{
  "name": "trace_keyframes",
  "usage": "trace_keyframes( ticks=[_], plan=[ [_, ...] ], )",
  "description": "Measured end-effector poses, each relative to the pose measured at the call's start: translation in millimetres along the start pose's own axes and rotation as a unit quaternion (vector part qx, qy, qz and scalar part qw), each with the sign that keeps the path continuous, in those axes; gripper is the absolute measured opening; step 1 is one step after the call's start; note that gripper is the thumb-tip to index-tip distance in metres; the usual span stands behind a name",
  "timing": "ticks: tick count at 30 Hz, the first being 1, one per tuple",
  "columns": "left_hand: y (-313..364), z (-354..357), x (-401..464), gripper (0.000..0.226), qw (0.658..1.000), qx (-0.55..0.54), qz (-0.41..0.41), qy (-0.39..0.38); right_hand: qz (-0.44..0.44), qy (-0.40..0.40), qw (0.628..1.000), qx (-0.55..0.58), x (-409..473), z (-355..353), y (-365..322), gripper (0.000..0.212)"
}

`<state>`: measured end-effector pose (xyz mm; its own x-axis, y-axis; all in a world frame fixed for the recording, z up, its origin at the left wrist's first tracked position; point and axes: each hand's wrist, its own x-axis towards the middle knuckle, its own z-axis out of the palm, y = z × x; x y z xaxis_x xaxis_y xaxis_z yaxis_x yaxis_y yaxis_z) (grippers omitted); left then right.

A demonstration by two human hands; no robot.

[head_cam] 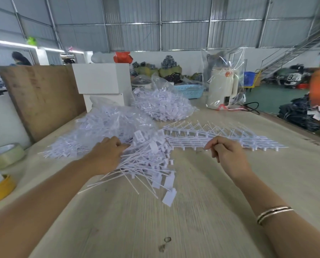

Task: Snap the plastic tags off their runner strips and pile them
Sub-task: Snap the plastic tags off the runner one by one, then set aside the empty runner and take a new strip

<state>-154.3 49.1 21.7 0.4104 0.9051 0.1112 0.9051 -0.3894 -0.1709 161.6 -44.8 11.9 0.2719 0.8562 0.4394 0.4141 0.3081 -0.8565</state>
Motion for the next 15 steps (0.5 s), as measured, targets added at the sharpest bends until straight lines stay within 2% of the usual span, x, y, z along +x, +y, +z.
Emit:
trace_keyframes(
  ticks=[2, 4, 6, 7, 9, 11, 12, 15],
  plan=[
    [1, -8, 2, 0.052, 0.998, -0.056, -0.016, -0.004, 0.006, -0.002, 1.000, -0.009, 0, 1, 3, 0.037],
    [3, -22, 1, 0.059, 0.982, -0.183, -0.027, 0.028, 0.009, -0.006, 1.000, -0.025, 0, 3, 5, 0.038],
    [7, -37, -4, 0.058, 0.956, -0.288, -0.001, 0.059, 0.009, -0.008, 0.999, -0.036, 2, 4, 7, 0.039],
    [11, -43, -8, 0.059, 0.952, -0.301, 0.030, 0.054, 0.007, -0.009, 0.999, -0.037, 2, 4, 7, 0.039],
    [21, -50, -19, 0.073, 0.958, -0.262, 0.117, -0.003, 0.003, -0.014, 0.999, -0.042, 2, 5, 7, 0.040],
    [32, -45, -29, 0.096, 0.966, -0.167, 0.186, -0.070, -0.001, -0.030, 0.998, -0.047, -1, 6, 5, 0.040],
    [38, -40, -33, 0.103, 0.969, -0.112, 0.206, -0.079, -0.002, -0.047, 0.998, -0.047, -2, 7, 4, 0.039],
    [55, -17, -38, 0.101, 0.970, 0.018, 0.241, 0.014, -0.027, -0.146, 0.984, -0.101, -9, 12, 2, 0.027]
  ],
)
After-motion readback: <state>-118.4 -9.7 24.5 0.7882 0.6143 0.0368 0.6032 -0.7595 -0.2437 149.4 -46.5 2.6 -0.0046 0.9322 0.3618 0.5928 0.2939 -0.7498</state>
